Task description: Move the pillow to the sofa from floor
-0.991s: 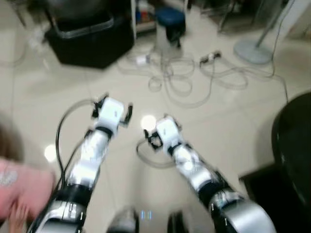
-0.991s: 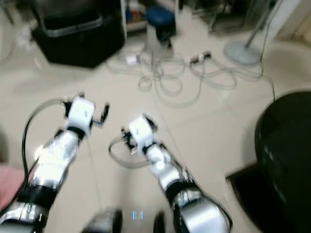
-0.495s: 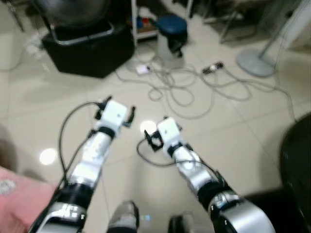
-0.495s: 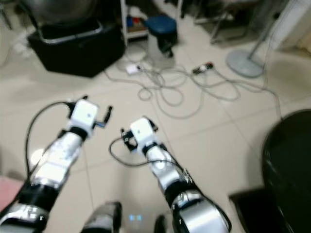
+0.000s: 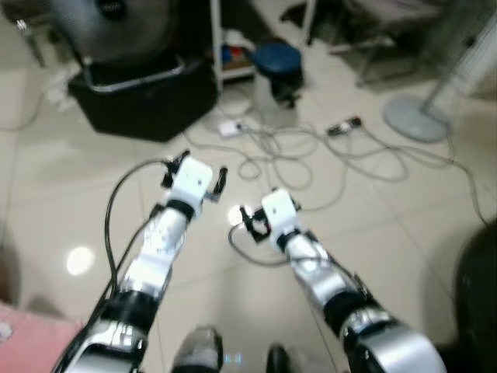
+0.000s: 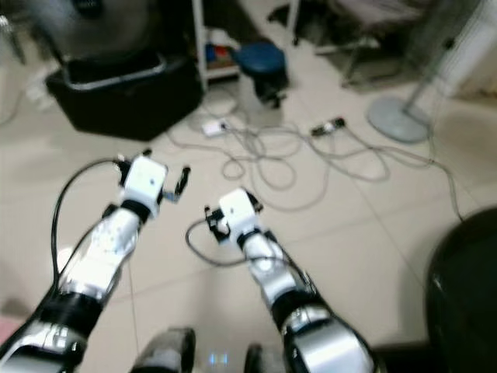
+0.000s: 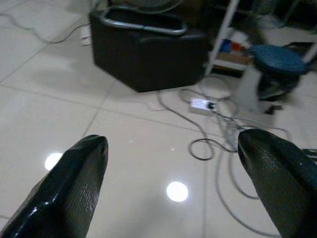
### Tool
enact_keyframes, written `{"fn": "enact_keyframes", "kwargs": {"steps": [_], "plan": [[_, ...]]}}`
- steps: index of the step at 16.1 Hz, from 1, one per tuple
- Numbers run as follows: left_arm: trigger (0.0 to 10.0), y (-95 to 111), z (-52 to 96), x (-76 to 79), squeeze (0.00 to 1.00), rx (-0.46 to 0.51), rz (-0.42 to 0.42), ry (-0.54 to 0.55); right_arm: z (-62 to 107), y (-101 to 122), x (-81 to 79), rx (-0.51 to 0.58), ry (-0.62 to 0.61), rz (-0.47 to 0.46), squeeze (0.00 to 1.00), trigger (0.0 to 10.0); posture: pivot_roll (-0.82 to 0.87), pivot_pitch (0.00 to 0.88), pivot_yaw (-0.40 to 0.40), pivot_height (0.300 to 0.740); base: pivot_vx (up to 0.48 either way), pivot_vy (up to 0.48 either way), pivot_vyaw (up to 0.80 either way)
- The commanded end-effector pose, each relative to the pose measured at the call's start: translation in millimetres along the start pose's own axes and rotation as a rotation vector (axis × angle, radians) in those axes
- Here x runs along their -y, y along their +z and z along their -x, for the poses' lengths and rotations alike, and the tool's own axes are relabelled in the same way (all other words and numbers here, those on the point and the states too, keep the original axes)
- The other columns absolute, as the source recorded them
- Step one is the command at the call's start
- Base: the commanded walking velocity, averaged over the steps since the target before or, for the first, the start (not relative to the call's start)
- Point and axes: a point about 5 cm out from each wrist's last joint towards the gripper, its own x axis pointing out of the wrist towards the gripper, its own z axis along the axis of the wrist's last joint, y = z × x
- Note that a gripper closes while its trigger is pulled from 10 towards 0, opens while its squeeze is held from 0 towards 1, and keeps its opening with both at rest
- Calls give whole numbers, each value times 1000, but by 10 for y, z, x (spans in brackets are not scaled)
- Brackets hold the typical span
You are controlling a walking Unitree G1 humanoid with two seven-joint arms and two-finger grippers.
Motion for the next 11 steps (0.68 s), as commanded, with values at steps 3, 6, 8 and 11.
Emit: {"fn": "enact_keyframes", "kwargs": {"steps": [3, 6, 8, 11], "plan": [[10000, -43, 11, 28, 0, -26, 5, 3, 6, -15, -9, -9, 4, -1, 0, 10000, 115, 192, -44, 740, 480, 0, 0], [10000, -56, 25, 25, 0, -29, 5, 6, 9, -21, -30, -13, 7, -7, 0, 10000, 119, 200, -41, 740, 480, 0, 0], [10000, -65, 30, 17, 0, -32, 7, 10, 4, -18, -48, -15, 11, -9, 0, 10000, 119, 203, -43, 740, 480, 0, 0], [10000, -64, 26, 18, 0, -36, 14, 16, 2, -18, -46, -18, 13, -10, 0, 10000, 117, 204, -45, 740, 480, 0, 0]]}}
